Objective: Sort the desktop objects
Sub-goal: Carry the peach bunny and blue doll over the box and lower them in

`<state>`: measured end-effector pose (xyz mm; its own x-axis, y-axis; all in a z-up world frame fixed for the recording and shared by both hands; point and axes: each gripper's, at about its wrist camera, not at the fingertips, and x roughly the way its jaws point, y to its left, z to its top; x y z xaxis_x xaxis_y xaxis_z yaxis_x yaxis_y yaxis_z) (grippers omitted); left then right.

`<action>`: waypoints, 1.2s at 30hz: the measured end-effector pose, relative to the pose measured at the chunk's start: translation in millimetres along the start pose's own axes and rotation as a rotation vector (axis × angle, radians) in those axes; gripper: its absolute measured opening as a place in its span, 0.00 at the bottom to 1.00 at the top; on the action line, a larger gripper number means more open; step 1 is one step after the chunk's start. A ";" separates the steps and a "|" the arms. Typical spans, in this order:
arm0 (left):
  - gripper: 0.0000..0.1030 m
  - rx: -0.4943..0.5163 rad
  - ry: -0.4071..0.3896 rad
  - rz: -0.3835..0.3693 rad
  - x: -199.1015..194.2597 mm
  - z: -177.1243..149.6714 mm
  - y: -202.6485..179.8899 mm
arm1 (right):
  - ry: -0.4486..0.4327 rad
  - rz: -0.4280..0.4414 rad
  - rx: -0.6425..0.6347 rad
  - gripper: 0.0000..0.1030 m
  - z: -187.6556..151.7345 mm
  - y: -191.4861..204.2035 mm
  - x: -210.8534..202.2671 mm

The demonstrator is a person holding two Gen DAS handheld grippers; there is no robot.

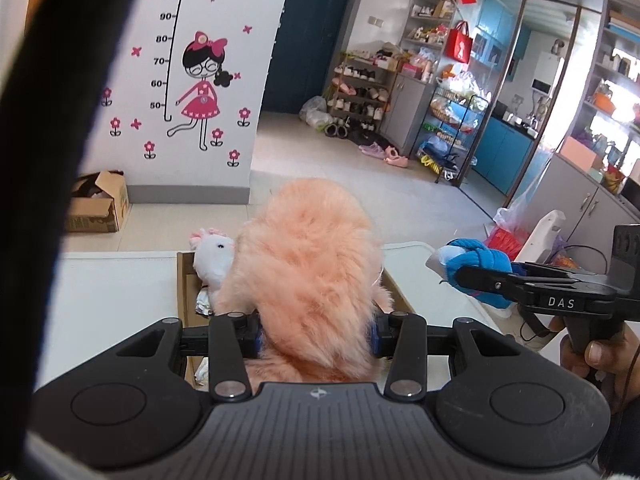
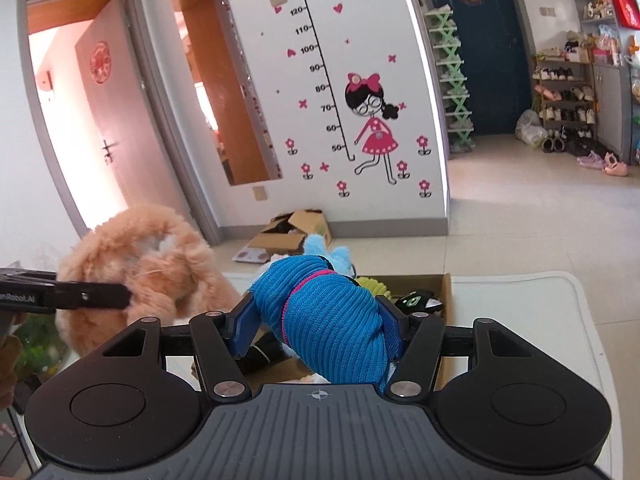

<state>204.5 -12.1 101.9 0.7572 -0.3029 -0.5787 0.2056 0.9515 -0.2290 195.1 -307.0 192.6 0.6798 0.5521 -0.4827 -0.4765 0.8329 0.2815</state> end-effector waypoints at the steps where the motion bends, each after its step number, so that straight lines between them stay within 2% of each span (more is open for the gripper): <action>1: 0.38 -0.004 0.003 -0.005 1.6 0.3 0.8 | 0.009 0.001 0.001 0.64 -0.4 -0.8 5.0; 13: 0.39 -0.015 0.063 0.012 38.9 0.6 13.7 | 0.116 -0.014 0.009 0.64 -12.4 -12.5 60.4; 21: 0.39 -0.037 0.137 0.005 62.0 -23.0 25.7 | 0.176 -0.051 -0.074 0.64 -33.3 -10.6 104.7; 27: 0.42 -0.009 0.184 0.078 71.3 -43.0 32.1 | 0.202 -0.091 -0.217 0.64 -64.9 -3.0 130.3; 31: 0.43 0.026 0.225 0.126 75.3 -59.8 30.6 | 0.204 -0.082 -0.244 0.65 -78.7 -3.0 132.7; 36: 0.43 0.022 0.241 0.156 62.0 -55.1 22.8 | 0.220 -0.083 -0.259 0.65 -84.4 0.2 131.7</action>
<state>221.9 -12.2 17.7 0.6119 -0.1543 -0.7757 0.1138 0.9878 -0.1067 237.5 -237.4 59.2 0.5992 0.4378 -0.6703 -0.5692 0.8217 0.0279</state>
